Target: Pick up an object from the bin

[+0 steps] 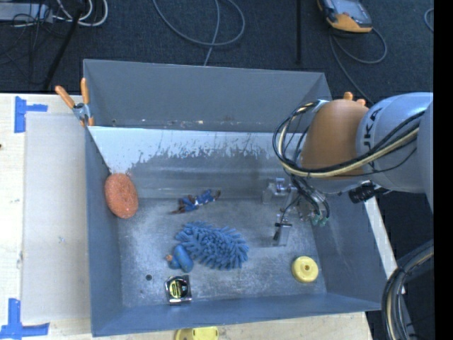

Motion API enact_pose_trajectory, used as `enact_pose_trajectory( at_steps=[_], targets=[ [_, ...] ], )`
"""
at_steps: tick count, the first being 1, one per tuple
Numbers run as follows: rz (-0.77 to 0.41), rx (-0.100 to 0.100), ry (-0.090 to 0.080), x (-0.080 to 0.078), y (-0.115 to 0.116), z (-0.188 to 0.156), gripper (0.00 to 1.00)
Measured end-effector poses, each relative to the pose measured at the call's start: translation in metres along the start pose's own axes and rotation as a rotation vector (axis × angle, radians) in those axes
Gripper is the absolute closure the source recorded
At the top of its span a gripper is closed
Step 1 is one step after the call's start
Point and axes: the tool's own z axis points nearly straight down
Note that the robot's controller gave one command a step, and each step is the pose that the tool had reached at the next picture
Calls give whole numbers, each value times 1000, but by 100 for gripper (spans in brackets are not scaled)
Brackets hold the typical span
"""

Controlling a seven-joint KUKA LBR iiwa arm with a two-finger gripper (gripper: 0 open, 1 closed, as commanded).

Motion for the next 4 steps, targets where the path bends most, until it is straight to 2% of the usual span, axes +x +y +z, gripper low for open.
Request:
enact_pose_trajectory(
  at_steps=[1,2,3,4],
  targets=[
    [164,-2,1,1,18,4,0],
    [42,0,2,13,29,9,0],
    [-30,0,2,19,51,11,0],
    [10,-1,-1,22,56,11,0]
  ],
)
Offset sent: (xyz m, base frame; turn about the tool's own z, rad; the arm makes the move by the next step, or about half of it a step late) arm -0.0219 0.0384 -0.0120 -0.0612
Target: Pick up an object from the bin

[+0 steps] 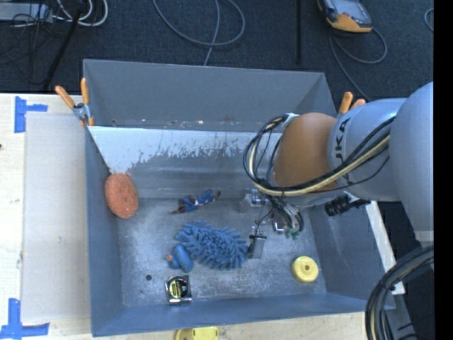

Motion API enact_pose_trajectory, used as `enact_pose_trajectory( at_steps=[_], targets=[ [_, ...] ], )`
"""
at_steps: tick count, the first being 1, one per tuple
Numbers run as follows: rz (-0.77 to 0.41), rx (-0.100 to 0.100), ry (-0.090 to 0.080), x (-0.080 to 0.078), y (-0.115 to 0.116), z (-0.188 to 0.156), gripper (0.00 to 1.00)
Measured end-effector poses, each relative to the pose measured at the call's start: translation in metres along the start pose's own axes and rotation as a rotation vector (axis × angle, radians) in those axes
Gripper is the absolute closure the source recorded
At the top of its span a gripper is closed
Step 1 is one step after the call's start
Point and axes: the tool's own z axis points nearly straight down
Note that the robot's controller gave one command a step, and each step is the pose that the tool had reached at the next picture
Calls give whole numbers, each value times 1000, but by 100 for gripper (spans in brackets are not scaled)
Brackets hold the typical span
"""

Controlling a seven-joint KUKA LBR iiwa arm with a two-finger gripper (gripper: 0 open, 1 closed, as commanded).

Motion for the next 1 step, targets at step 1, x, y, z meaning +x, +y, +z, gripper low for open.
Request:
enact_pose_trajectory(
  at_steps=[1],
  targets=[
    [69,1,3,5,-12,1,0]
  ],
)
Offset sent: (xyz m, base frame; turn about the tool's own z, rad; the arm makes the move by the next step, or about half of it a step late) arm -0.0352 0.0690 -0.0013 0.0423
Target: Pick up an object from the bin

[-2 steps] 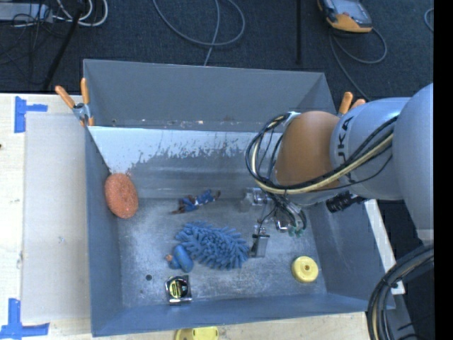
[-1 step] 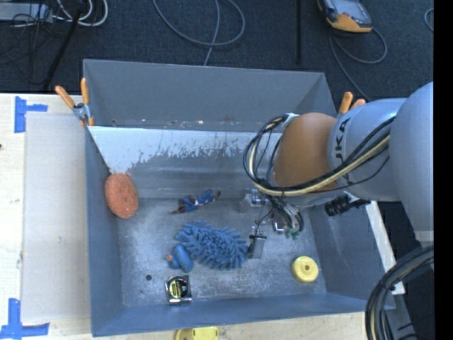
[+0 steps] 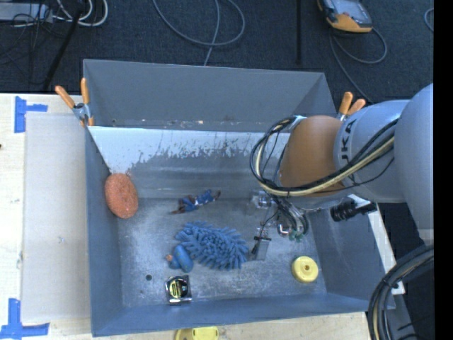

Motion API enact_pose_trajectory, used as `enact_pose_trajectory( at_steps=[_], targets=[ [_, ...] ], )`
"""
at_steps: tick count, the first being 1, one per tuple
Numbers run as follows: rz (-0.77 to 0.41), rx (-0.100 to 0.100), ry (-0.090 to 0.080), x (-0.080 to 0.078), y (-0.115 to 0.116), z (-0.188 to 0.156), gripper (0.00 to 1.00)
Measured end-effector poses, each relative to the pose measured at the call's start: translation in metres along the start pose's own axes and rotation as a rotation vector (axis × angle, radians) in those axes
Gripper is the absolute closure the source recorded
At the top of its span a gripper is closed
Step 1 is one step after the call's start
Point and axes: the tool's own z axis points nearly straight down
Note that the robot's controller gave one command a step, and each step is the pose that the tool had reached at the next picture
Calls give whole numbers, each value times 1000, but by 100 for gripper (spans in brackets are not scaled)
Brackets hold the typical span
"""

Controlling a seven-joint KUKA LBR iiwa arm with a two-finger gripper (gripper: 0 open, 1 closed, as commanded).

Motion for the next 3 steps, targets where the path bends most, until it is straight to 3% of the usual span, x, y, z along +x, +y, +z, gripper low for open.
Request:
enact_pose_trajectory(
  at_steps=[1,2,3],
  targets=[
    [-266,2,0,10,13,0,0],
    [-251,1,-1,39,37,-1,0],
    [-264,1,-4,35,59,1,100]
  ],
)
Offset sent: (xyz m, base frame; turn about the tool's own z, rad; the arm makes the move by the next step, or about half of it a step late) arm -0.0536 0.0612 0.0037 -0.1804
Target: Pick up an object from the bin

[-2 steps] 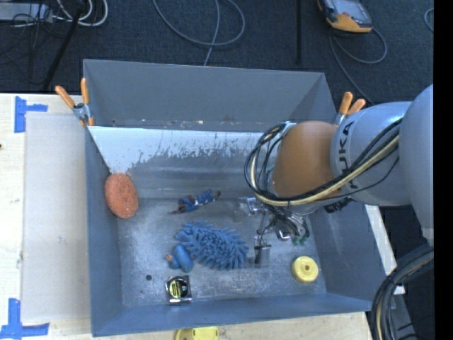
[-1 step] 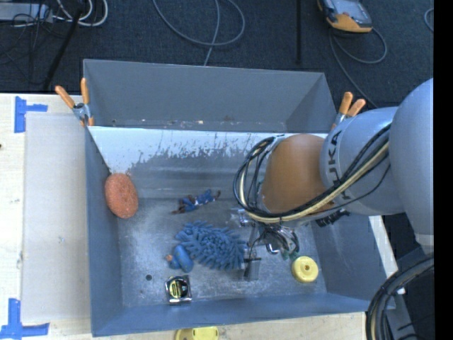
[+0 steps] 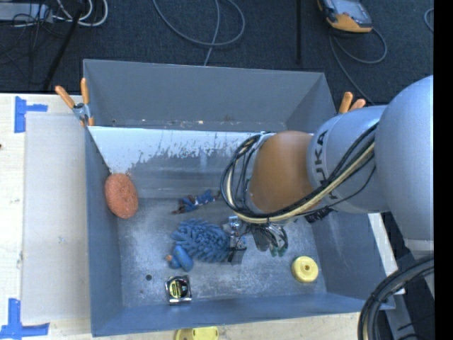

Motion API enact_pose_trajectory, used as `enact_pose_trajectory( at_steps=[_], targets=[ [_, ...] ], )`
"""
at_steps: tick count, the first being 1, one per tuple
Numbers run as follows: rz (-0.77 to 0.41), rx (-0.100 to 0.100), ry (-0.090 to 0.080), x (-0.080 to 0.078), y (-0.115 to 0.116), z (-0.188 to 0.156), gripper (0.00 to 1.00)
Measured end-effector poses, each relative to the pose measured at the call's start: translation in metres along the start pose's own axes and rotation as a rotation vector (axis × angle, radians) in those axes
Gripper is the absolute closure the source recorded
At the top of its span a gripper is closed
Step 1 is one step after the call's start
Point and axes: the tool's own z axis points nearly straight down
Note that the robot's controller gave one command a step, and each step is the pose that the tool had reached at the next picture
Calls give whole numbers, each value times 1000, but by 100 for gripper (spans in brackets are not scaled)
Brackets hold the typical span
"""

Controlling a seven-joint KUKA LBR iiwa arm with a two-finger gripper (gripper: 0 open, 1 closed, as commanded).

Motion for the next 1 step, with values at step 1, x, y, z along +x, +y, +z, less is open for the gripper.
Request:
enact_pose_trajectory(
  at_steps=[1],
  targets=[
    [0,0,0,0,0,0,100]
  ],
)
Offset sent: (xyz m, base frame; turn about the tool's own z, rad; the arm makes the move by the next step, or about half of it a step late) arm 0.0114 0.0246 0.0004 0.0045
